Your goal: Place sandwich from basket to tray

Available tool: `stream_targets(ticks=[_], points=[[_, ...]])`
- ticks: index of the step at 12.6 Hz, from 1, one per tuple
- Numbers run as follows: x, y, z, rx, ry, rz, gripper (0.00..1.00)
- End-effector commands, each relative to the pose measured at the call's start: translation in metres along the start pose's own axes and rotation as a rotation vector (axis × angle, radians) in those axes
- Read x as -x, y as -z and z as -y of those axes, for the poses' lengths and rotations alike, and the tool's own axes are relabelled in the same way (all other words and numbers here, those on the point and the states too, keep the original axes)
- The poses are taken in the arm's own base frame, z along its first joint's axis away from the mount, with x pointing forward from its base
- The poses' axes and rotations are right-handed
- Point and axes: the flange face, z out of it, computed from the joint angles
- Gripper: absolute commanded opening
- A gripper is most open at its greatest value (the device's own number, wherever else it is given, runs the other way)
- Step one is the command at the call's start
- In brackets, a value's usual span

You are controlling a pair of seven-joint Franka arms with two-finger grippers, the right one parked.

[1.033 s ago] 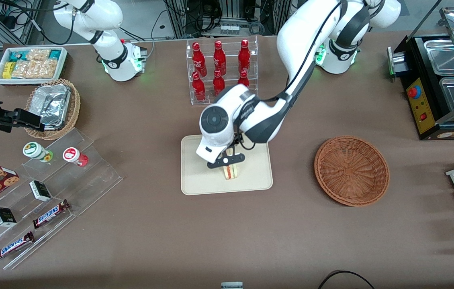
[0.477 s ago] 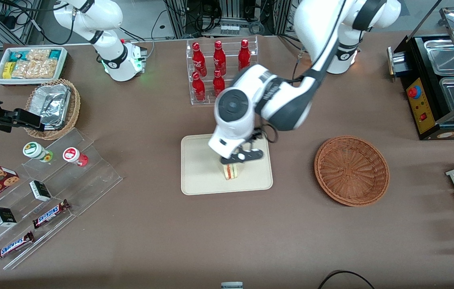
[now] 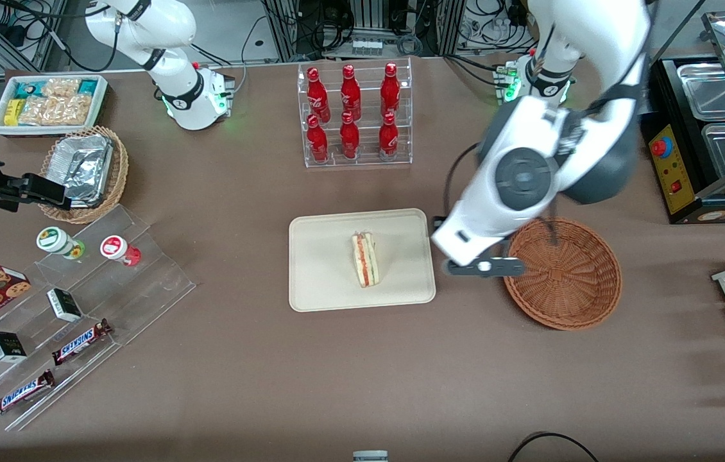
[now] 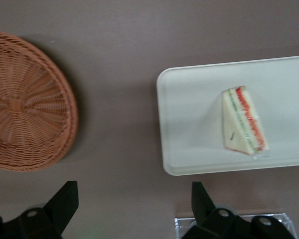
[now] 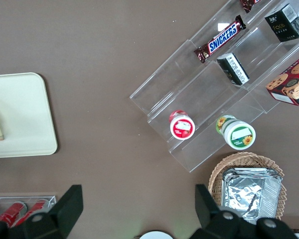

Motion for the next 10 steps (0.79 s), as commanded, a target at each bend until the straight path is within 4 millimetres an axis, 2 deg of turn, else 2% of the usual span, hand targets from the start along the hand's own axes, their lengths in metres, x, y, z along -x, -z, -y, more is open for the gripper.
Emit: stream_targets(ticks=[1, 2, 4, 8, 10], points=[[0.02, 0.008, 0.065, 0.017, -0.067, 0.014, 1.0], [0.019, 0.015, 0.092, 0.027, -0.072, 0.013, 1.0], [0.029, 0.021, 0.123, 0.037, -0.088, 0.013, 1.0], [0.056, 0.031, 0.149, -0.027, -0.078, -0.005, 1.0], [0.055, 0.034, 0.167, -0.024, -0.076, -0.009, 1.0]])
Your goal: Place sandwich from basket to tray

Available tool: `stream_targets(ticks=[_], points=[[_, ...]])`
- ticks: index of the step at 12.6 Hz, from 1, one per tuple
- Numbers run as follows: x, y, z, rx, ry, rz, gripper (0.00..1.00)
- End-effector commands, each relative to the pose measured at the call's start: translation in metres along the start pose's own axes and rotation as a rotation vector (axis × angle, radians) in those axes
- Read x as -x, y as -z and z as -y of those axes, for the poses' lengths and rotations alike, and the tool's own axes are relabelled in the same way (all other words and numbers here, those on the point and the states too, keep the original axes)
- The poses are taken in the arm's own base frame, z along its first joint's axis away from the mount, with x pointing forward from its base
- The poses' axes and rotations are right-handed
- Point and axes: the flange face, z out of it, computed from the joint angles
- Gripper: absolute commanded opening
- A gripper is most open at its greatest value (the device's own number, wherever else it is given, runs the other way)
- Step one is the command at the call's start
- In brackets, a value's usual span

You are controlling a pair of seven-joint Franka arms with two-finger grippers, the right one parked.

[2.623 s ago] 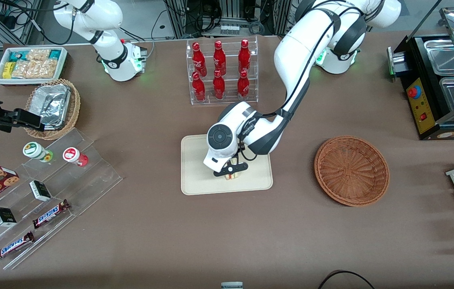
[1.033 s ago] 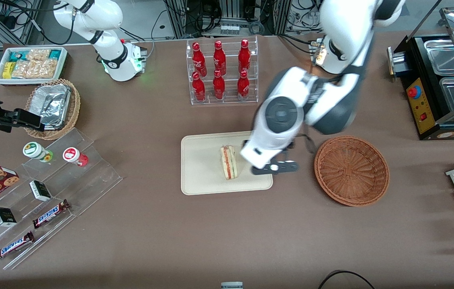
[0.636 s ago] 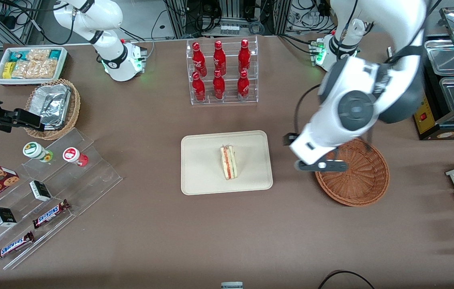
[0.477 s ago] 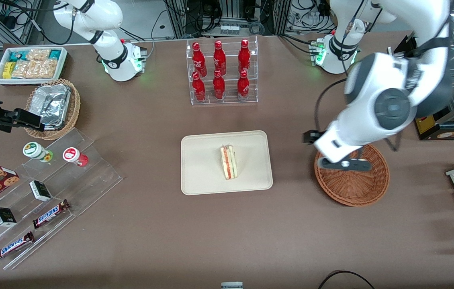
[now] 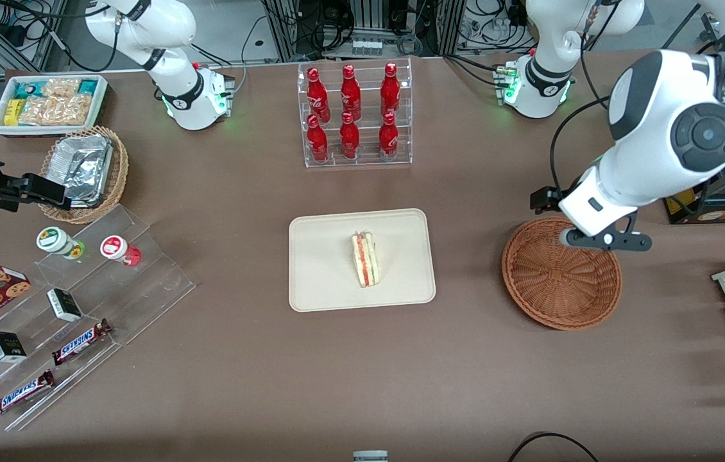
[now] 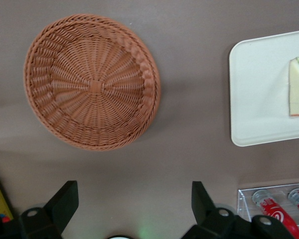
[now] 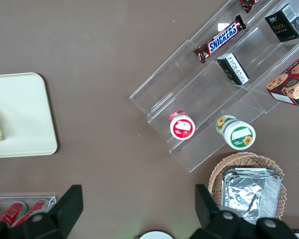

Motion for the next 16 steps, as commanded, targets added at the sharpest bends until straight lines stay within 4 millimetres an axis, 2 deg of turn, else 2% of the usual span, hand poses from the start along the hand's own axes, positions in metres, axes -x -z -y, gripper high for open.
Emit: stream_targets(ticks=[1, 2, 3, 7, 9, 12, 15, 16], points=[[0.015, 0.007, 0.02, -0.005, -0.015, -0.015, 1.0], [0.019, 0.011, 0.029, -0.001, -0.004, -0.015, 1.0], [0.027, 0.016, 0.048, 0.008, 0.027, -0.015, 1.0], [0.052, 0.037, 0.091, 0.024, 0.002, 0.006, 1.0], [0.063, 0.046, 0.103, 0.026, 0.019, 0.005, 1.0], [0.071, 0.058, 0.108, 0.025, 0.029, 0.025, 1.0], [0.082, 0.082, 0.123, 0.013, 0.001, 0.033, 1.0], [0.082, 0.082, 0.125, -0.012, 0.004, 0.037, 1.0]])
